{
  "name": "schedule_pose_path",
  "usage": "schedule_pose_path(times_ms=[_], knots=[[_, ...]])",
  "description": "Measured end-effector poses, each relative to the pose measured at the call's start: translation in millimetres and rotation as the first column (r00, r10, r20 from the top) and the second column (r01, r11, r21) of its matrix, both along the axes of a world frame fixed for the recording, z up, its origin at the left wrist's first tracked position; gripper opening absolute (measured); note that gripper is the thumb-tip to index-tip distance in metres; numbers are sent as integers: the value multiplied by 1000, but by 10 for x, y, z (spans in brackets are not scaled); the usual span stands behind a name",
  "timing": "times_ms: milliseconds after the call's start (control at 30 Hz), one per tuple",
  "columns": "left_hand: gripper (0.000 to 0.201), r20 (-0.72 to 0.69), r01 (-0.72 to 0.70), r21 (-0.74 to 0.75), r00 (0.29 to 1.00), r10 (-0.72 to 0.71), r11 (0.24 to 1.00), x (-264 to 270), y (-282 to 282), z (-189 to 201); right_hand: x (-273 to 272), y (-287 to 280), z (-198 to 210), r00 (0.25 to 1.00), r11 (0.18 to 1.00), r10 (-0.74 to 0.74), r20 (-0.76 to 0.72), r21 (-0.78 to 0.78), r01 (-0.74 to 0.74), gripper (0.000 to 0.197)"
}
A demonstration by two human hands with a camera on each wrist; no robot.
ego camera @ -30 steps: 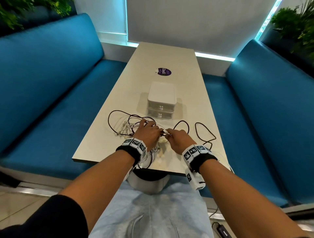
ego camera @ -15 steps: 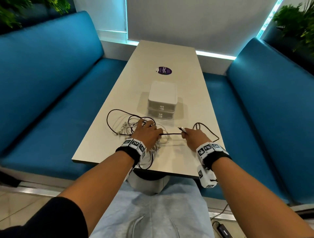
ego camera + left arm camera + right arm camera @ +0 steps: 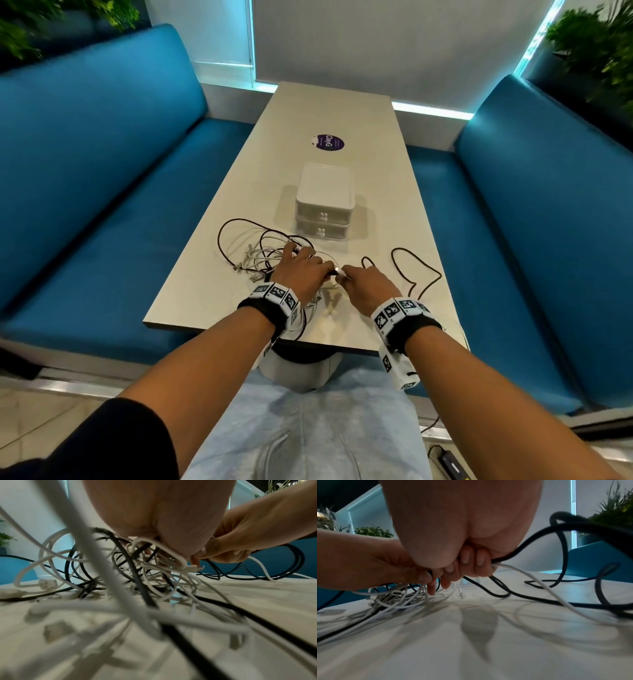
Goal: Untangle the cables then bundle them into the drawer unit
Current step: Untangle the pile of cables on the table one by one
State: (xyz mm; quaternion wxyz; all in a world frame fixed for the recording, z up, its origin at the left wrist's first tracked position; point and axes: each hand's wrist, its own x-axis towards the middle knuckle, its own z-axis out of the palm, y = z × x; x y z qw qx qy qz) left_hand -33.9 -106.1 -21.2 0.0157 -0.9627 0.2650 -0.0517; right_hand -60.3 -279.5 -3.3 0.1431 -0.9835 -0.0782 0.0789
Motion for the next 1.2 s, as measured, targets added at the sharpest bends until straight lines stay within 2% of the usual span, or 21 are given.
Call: schedule_pose_path(times_ms=[133, 267, 467, 533, 633, 700, 767, 867, 1000, 1200], knots=[[24, -21, -18, -13, 1000, 17, 1000, 10, 47, 16, 25, -66, 7, 998, 996, -32, 48, -81, 36, 27], [28, -38, -38, -9, 999, 38, 999, 26, 73, 54, 43, -317, 20, 983, 976, -170, 71, -128, 178, 28], [23, -30, -46, 19, 998, 47, 999, 14, 12, 87, -4, -631, 100, 928, 866, -369, 39, -347, 359, 20], [20, -31, -43, 34, 999, 44, 999, 14, 11, 93, -16, -733, 135, 904, 835, -426, 44, -366, 411, 20], [25, -7, -17, 46, 1000, 17, 999, 31, -14, 96, -17, -789, 173, 887, 842, -456, 75, -285, 457, 17], [38, 24, 27, 77, 999, -28, 997, 38, -54, 109, 2, -742, 164, 885, 874, -457, 89, -142, 465, 20], [50, 48, 78, 109, 995, -83, 991, 51, -126, 134, 33, -665, 141, 895, 898, -438, 89, -14, 441, 25], [56, 30, 86, 114, 996, -90, 990, 104, -198, 158, 91, -537, 78, 938, 937, -346, 32, 53, 344, 27], [53, -11, 14, 136, 1000, -12, 991, 190, -179, 136, 140, -381, -37, 970, 967, -213, -120, 112, 227, 30], [36, -6, 31, 219, 1000, -30, 975, 196, -159, 51, 158, -198, -178, 973, 976, -174, -154, 105, 192, 28]])
